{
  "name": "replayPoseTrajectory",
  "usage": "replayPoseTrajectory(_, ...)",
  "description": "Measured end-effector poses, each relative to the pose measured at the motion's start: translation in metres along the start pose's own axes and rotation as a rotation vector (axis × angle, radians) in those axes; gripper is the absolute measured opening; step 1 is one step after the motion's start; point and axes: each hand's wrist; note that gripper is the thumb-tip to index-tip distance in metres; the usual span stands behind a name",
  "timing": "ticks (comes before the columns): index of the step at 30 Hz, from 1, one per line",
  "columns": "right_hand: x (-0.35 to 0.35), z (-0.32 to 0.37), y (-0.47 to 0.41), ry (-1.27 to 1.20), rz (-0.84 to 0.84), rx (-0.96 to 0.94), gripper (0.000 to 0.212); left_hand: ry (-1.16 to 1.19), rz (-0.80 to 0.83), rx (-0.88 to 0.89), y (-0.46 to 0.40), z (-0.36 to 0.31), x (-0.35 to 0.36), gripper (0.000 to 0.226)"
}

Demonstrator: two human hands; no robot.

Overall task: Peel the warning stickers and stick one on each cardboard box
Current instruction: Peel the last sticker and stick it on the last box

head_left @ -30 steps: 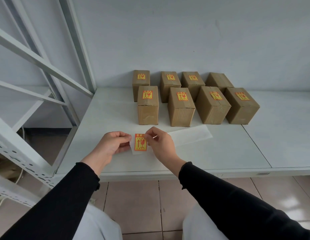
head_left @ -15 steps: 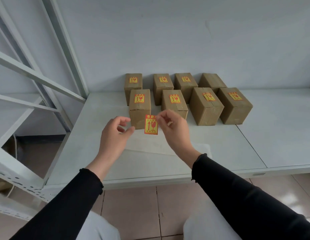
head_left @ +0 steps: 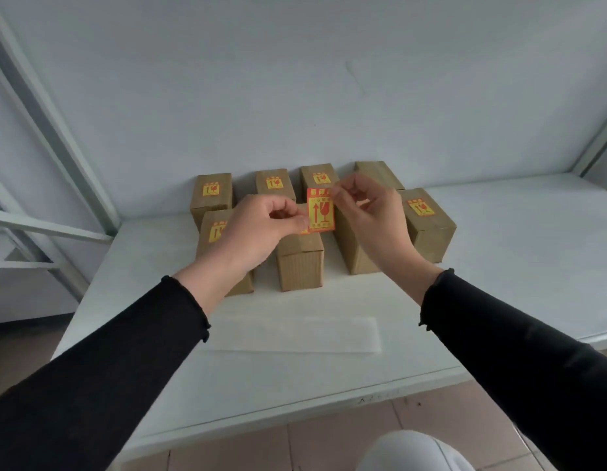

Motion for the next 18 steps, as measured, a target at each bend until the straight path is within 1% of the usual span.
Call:
replayPoseTrajectory(3,-0.011,-0.019,-0.019,-0.044,-0.002,0.047,0.019,-0.045,0.027,0.019,-0.026,-0.006,0.021,0.009)
replayPoseTrajectory(7,-0.02,-0.047,-0.052,-0.154,0.031,0.195,0.009,-0.072,0.068,0.02,-0.069,-0.009,0.049,0.014)
replayPoseTrajectory(9,-0.023,-0.062,-0.071,-0.197,0.019,0.263,0.005,-0.071,0.082,0.016,-0.095,-0.01,0.064,0.014)
replayPoseTrajectory(11,-0.026,-0.08,-0.092,-0.138,-0.002,0.286,0.005,-0.07,0.079,0.01,-0.124,-0.007,0.079,0.013)
replayPoseTrajectory(14,-0.032,-0.108,-0.127,0.019,-0.019,0.293,0.007,-0.031,0.089,-0.03,-0.168,-0.001,0.102,0.011)
replayPoseTrajectory(18,-0.034,-0.145,-0.173,0.173,-0.002,0.297,0.011,0.015,0.076,-0.078,-0.225,0.005,0.132,0.017)
Point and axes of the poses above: each hand's wrist, its own y-axis away from the middle knuckle, its own x-axis out of the palm, z = x × y, and after that the axes turned 15 degrees about y, right-handed
